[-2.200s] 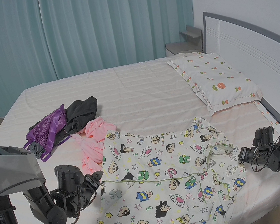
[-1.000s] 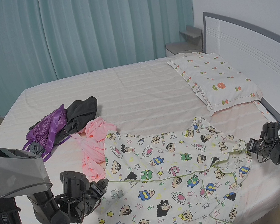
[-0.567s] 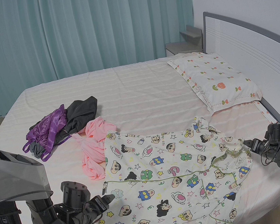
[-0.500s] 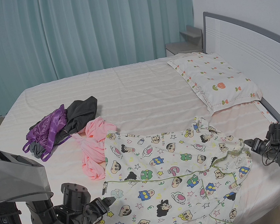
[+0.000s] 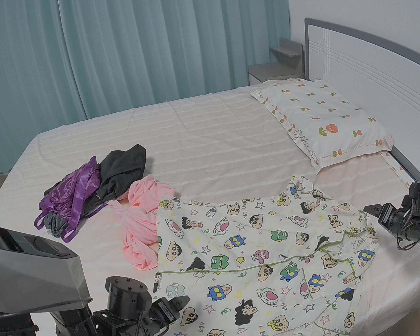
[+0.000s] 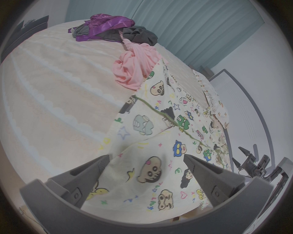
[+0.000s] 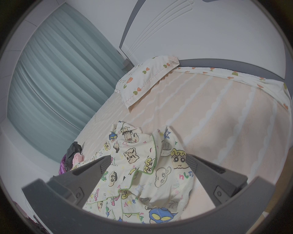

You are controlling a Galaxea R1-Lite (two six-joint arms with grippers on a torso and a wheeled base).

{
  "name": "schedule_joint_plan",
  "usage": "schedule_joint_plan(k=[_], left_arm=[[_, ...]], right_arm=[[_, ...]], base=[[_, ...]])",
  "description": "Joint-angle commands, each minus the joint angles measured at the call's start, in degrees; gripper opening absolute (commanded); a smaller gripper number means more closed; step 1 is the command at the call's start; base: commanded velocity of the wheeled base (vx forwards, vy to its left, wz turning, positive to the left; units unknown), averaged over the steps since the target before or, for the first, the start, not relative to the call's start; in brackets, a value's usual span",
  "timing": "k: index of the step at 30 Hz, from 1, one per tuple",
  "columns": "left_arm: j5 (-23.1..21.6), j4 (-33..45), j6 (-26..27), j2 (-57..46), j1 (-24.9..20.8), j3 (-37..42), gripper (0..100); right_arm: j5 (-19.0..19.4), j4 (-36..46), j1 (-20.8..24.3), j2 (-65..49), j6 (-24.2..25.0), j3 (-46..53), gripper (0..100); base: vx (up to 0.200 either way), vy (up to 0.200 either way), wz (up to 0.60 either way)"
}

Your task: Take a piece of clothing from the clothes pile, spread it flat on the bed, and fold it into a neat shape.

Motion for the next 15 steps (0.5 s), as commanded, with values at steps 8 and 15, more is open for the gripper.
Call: schedule_joint_plan(k=[8,15], left_arm=[[-0.7,-9.22,-0.17,3.21,-10.93,3.21,100],[-0.18,-22.05,2.82,13.49,-13.66,7.69,100]], right_arm=[[0.83,-0.08,2.06,-0.64,1.09,1.97,100],[0.83,-4.39,3.2,0.06,1.17,3.81,100]], base=[[0.0,0.0,0.0],[0.0,0.0,0.0]])
